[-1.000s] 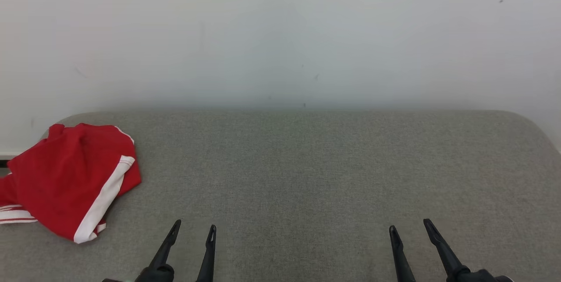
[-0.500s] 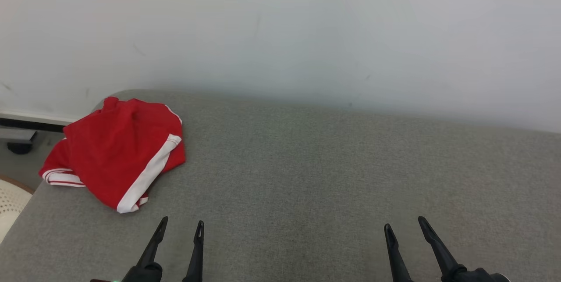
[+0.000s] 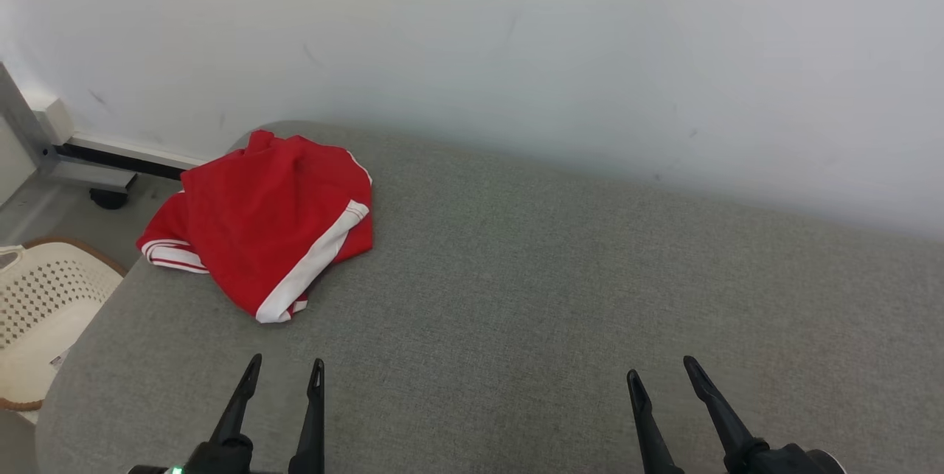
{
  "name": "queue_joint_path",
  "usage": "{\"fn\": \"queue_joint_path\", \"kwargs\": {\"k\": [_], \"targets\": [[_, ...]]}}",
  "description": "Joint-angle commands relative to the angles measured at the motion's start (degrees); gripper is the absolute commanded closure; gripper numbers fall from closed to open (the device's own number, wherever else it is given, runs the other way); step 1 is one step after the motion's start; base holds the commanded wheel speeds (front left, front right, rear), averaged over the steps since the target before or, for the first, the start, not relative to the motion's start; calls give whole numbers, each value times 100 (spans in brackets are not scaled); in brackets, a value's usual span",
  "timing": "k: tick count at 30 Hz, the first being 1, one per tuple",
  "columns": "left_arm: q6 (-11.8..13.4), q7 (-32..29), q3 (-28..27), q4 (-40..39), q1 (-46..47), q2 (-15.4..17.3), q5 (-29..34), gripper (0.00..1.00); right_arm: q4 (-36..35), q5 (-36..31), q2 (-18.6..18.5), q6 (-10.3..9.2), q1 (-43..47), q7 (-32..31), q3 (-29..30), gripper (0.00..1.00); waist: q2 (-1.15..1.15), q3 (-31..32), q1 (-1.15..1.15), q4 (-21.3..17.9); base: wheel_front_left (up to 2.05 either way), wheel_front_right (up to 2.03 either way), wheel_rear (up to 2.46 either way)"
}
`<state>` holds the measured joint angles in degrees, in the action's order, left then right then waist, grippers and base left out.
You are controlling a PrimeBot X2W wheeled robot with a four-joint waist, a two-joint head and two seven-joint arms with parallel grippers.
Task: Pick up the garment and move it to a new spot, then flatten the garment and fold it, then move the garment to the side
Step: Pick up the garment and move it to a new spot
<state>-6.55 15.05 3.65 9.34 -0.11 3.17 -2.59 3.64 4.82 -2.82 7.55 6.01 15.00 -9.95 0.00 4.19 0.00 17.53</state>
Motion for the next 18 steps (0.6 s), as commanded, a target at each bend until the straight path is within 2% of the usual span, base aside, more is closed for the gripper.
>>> {"fn": "queue_joint_path", "kwargs": {"k": [1,18], "targets": [[10,20,-23,-50,30,-21,-18,0,-29,96,-12,-12,-40,25,-44,0,0,-58,0,101,0,0,0],[141,20,-71,29,285,-31,-189,0,-35,77,-13,-12,-103,25,-187,0,0,-219,0,218,0,0,0]]}}
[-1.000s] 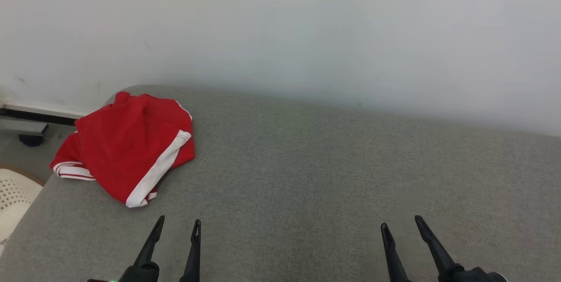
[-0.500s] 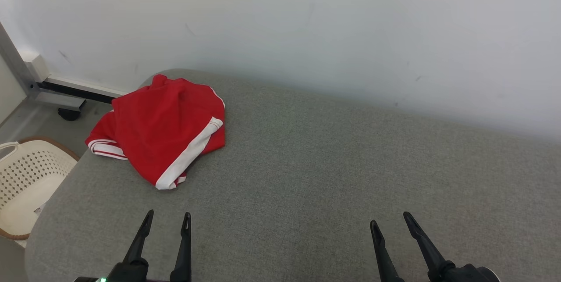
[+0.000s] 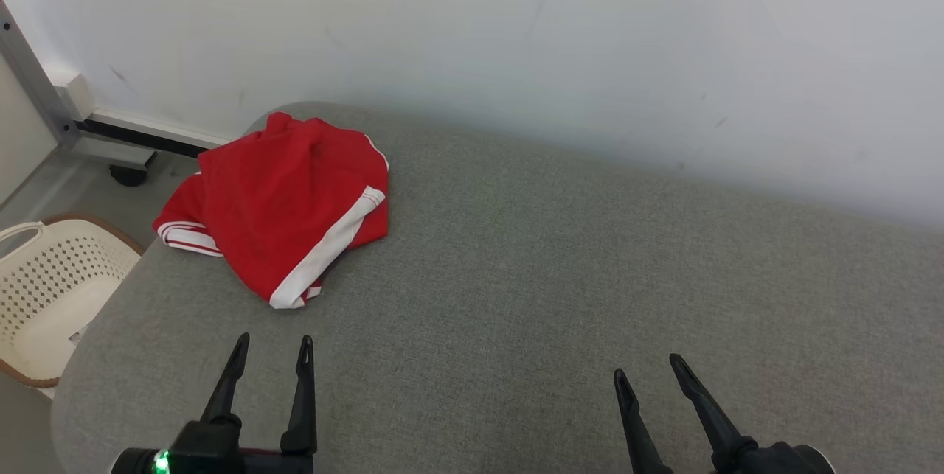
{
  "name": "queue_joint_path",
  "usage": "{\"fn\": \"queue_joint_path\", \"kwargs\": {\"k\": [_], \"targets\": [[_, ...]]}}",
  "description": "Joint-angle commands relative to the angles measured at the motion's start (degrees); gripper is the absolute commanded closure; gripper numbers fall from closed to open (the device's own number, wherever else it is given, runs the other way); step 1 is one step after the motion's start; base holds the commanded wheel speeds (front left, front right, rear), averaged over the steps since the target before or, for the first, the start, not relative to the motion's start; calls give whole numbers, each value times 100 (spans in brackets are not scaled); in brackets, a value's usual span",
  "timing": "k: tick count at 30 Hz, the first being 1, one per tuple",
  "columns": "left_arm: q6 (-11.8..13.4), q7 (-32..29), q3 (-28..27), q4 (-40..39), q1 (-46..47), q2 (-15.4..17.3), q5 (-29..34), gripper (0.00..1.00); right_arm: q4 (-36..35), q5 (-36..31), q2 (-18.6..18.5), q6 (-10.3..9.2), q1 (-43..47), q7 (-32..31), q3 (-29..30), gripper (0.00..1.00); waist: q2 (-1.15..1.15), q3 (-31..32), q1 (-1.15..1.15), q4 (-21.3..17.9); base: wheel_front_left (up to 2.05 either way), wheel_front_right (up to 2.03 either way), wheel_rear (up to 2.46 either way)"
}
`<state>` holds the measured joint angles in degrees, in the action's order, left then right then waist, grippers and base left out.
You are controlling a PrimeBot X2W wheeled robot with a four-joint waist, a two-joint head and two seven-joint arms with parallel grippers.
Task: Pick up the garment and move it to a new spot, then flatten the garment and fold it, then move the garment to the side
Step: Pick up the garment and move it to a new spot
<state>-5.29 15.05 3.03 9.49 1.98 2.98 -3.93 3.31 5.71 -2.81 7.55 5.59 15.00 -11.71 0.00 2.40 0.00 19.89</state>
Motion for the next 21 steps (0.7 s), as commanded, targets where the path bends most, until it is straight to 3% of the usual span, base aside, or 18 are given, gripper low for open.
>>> {"fn": "queue_joint_path", "kwargs": {"k": [1,12,21], "targets": [[19,20,-16,47,134,-12,-82,0,6,-27,-14,-12,-69,25,-11,0,0,-70,0,-32,0,0,0],[-74,20,-542,833,1476,60,-353,0,59,-268,-14,-12,-352,25,49,0,0,-891,0,-342,0,0,0],[-191,-200,-893,2654,3509,720,-922,0,110,-513,-15,-12,-901,25,-11,0,0,-1849,0,-709,0,0,0]]}}
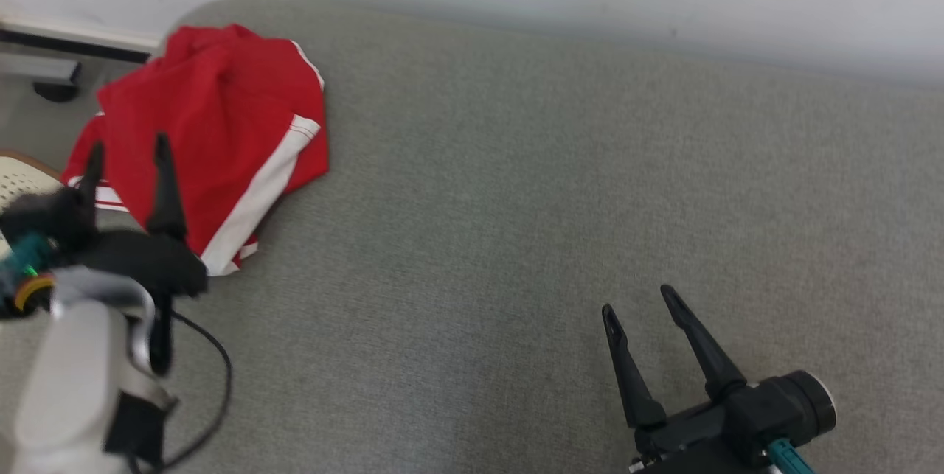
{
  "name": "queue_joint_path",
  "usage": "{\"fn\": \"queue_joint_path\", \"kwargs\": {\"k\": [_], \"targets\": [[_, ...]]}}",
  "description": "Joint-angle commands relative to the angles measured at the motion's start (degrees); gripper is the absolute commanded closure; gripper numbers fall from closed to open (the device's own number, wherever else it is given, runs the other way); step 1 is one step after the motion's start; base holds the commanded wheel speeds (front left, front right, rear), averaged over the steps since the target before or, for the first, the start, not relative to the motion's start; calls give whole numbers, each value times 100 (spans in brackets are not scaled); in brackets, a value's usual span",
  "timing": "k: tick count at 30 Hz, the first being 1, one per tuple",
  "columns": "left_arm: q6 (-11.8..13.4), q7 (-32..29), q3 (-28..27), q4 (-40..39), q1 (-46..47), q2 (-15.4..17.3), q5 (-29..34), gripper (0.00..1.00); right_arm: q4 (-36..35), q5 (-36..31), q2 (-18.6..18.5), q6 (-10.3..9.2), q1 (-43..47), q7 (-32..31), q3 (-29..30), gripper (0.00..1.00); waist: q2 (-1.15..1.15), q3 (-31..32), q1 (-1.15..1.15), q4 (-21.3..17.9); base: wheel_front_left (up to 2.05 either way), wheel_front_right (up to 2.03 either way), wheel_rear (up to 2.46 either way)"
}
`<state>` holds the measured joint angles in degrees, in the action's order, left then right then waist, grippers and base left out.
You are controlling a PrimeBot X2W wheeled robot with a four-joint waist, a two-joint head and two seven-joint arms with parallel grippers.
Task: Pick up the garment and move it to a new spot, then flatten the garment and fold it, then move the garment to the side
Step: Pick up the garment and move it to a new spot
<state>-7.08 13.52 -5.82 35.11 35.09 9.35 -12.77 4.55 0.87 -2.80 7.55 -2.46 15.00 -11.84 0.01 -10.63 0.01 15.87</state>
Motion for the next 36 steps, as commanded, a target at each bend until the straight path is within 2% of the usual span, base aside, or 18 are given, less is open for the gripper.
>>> {"fn": "queue_joint_path", "kwargs": {"k": [1,5,7,13,16,20,26,27,28,36], "targets": [[-28,-130,27,294,446,198,-104,0,-16,-59,-16,-12,-150,25,18,0,-1,-648,-1,-339,0,0,0],[-38,-459,196,997,1301,560,-419,0,153,-95,-13,-12,-338,18,-97,0,-1,-1039,-1,-480,0,0,0],[-40,-569,325,1138,1488,622,-522,0,197,-122,-15,-12,-385,18,-103,0,-1,-1117,-1,-510,0,0,0],[-34,-1405,1104,1831,2244,1098,-1047,0,252,-134,-11,-12,-614,18,-172,0,-1,-1470,-1,-705,0,0,0],[-35,-1701,1442,2141,2503,1316,-1034,0,245,-128,-12,-12,-702,17,-179,0,-1,-1595,-1,-783,0,0,0],[-36,-1802,1804,2596,2726,1515,-948,0,256,-15,-13,-12,-776,17,-214,0,-1,-1683,-1,-897,0,0,0],[-36,-1678,2199,2771,2732,1629,-1137,0,251,77,-14,-12,-746,14,-234,0,-1,-1698,-1,-946,0,0,0],[-36,-1639,2251,2764,2734,1626,-1199,73,256,93,-15,-12,-744,14,-239,0,-1,-1691,-1,-947,0,0,0],[-36,-1609,2305,2745,2740,1633,-1263,100,262,97,-15,-12,-749,13,-241,0,-1,-1680,-1,-947,0,0,0],[-37,-898,2619,2480,2778,1692,-1671,100,296,174,-11,-12,-732,15,-247,0,-1,-1430,-1,-880,0,0,0]]}}
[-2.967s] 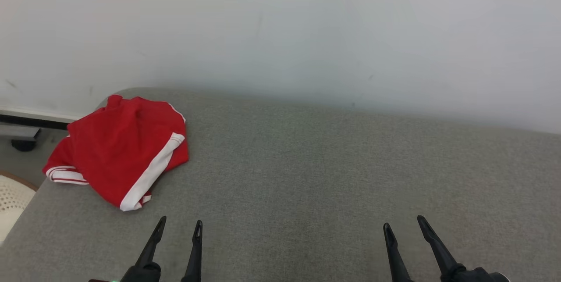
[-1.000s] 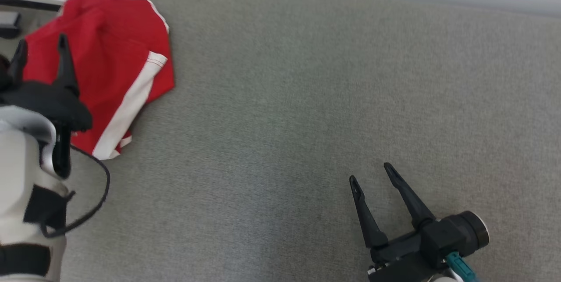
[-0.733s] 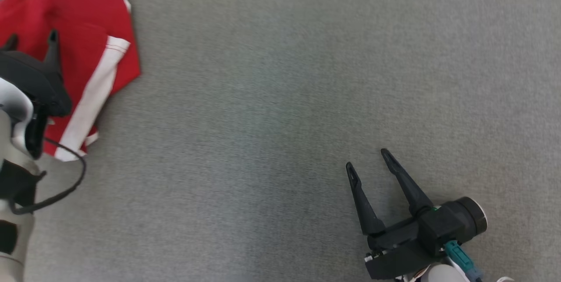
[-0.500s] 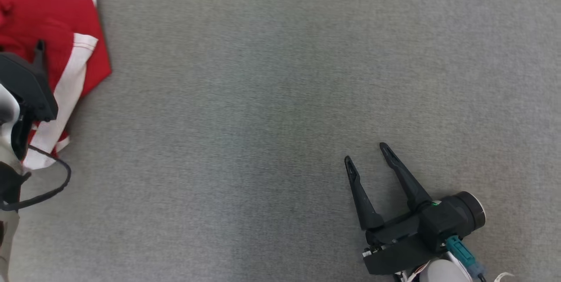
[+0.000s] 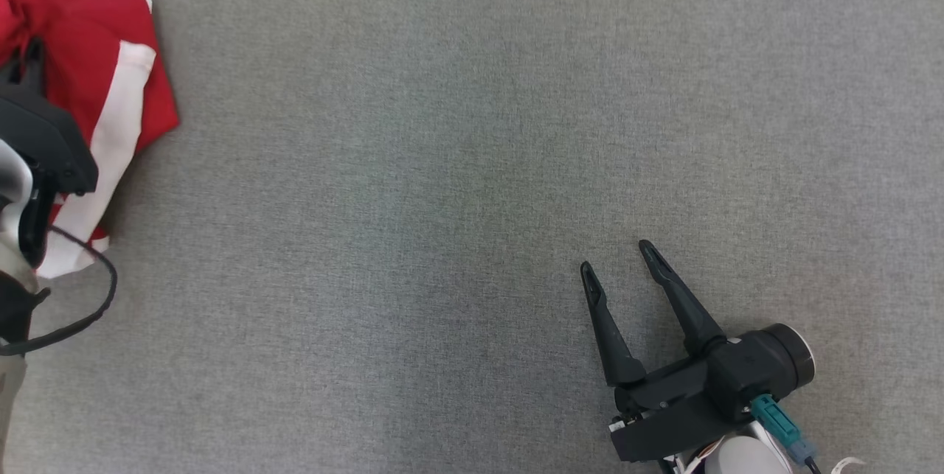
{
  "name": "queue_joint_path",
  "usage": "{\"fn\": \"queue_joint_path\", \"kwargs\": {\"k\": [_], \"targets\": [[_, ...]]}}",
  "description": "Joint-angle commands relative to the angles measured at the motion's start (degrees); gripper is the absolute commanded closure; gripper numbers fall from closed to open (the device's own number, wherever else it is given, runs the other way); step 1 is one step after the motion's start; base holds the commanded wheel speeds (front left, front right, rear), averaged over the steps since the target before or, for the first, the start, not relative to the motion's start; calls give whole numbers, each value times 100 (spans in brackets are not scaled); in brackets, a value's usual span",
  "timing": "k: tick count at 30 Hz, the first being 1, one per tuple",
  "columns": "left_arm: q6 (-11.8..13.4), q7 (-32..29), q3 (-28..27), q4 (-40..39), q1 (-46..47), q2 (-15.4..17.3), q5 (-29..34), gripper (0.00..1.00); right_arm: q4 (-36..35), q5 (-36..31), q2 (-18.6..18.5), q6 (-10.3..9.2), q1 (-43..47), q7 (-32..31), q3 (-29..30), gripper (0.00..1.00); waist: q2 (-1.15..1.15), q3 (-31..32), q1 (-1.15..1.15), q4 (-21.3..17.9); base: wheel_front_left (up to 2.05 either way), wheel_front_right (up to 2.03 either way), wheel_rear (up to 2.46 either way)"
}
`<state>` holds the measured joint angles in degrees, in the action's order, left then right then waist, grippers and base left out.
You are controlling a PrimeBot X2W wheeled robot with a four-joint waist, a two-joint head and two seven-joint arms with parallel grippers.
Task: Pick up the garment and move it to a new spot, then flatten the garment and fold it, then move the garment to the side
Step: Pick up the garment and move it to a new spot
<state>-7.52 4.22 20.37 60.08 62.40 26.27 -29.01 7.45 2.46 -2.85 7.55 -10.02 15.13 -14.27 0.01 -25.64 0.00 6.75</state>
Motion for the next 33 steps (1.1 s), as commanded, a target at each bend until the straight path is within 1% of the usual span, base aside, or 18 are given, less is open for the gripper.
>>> {"fn": "queue_joint_path", "kwargs": {"k": [1,3,6,7,8,10,14,16,22,27,33], "targets": [[7,148,27,-66,49,-8,-99,100,13,41,-7,-12,39,2,-5,0,-1,120,0,42,0,0,0],[7,372,120,-181,33,-39,-131,100,25,114,-7,-12,76,2,25,0,-1,251,0,60,0,0,0],[8,755,274,-360,28,2,-72,100,47,232,-7,-12,138,2,41,0,-1,483,0,57,0,0,0],[8,755,274,-360,28,2,-72,100,47,232,-7,-12,138,2,41,0,-1,483,0,57,0,0,0],[8,916,307,-506,-24,-43,-120,100,53,330,-5,-12,210,2,26,0,-1,677,0,32,0,0,0],[8,1006,286,-688,-89,-84,-218,100,61,458,-7,-12,273,2,34,0,-1,872,0,-14,0,0,0],[10,1087,247,-1131,-214,-63,-241,100,84,655,-3,-12,409,2,30,0,-1,1277,0,-181,0,0,0],[19,1094,203,-1267,-242,-61,-258,100,83,675,-6,-12,456,2,34,0,-1,1372,0,-237,0,0,0],[87,1081,163,-2076,-568,-82,-283,100,69,840,-5,-12,677,3,59,0,-1,1855,0,-679,0,0,0],[227,805,216,-2753,-907,-44,-344,100,36,1015,-4,-12,871,2,55,0,-1,2173,0,-1155,0,0,0],[473,316,337,-3648,-1355,-60,-425,100,-2,1026,-6,-12,1073,2,128,0,-1,2346,0,-1735,0,0,0]]}}
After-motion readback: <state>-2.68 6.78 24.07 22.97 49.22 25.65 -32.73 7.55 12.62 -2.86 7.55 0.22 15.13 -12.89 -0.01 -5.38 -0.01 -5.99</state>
